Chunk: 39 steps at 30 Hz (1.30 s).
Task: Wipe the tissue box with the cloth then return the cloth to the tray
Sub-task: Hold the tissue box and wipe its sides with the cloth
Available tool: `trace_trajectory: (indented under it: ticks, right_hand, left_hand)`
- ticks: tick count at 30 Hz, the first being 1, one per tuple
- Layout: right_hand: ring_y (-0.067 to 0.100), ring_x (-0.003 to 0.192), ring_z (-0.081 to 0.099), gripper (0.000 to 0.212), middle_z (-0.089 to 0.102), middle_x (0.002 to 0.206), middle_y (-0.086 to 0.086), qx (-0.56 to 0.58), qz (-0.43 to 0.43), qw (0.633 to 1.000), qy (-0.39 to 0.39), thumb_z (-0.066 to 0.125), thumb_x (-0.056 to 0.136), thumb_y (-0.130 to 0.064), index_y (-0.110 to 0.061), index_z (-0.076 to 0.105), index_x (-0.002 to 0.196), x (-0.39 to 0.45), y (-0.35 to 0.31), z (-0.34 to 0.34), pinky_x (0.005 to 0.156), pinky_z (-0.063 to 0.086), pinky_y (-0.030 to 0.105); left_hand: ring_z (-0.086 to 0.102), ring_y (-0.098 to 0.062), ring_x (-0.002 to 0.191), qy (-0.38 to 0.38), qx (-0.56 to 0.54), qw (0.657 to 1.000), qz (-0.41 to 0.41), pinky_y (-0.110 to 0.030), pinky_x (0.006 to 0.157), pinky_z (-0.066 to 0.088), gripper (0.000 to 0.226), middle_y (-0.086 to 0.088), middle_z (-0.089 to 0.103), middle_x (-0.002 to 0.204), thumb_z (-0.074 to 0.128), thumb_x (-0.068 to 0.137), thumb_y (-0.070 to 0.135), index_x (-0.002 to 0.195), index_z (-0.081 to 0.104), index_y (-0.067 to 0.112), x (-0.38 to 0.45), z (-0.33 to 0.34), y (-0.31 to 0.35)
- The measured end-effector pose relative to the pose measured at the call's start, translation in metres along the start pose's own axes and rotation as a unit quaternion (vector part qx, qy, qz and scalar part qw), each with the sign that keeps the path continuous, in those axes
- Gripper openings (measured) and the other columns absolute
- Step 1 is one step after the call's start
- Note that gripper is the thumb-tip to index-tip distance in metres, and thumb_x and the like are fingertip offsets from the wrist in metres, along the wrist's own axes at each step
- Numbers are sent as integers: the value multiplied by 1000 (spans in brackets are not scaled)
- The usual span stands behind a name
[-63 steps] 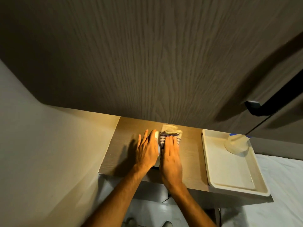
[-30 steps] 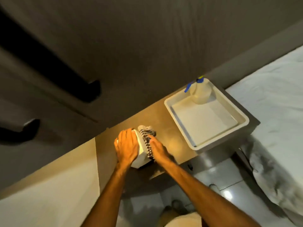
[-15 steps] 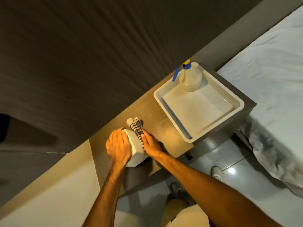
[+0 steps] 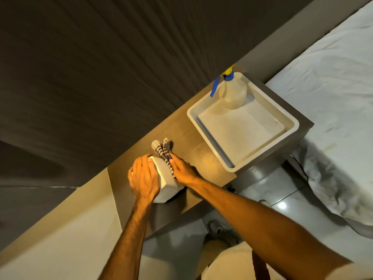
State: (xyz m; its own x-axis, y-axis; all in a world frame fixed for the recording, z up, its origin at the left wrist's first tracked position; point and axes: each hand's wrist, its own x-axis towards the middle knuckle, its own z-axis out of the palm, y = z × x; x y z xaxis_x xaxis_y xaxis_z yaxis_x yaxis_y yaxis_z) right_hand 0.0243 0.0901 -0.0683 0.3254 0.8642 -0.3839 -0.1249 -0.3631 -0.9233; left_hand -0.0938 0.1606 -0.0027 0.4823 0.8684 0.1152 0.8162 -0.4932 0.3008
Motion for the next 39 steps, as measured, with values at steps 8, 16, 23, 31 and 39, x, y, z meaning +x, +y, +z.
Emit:
trace_trajectory:
  ticks: [8,16,23,31,39]
  right_hand:
    - [22,133,57,47,54,150,10,113,-37,991,-56,36,111,-29,-34,35,157,-16,-15,4,109,51,41]
    - [22,141,47,46,49,152,6,54,-3,998,8,33,111,-33,-36,33,157,-17,2,2,111,35,28]
    - [15,141,46,48,45,158,6,127,-57,990,1,35,112,-24,-25,34,159,-50,-23,11,105,43,17]
    - [22,139,49,48,49,149,7,90,11,995,31,31,112,-25,-33,27,159,-34,3,6,97,42,26]
    - [8,133,53,44,53,147,-1,215,-34,970,112,37,111,-24,-31,40,154,-78,-27,37,106,48,15]
  left_hand:
    - [56,-26,105,-4,20,1000,19,-54,101,44,41,-7,61,112,24,100,46,116,52,20,2,0,0]
    - [56,-24,109,-5,6,1000,-6,-56,106,40,27,-5,62,117,32,103,38,119,51,27,2,2,-1]
    - [56,-30,107,-13,43,998,32,-57,101,44,38,-9,61,114,31,99,45,117,52,19,1,1,-3]
    - [56,-28,109,-4,10,1000,-6,-56,107,40,27,-8,62,119,36,102,37,120,51,24,2,6,-7]
    - [53,-36,122,-43,44,998,1,-60,111,37,52,-15,58,129,33,95,52,128,51,16,0,3,-8]
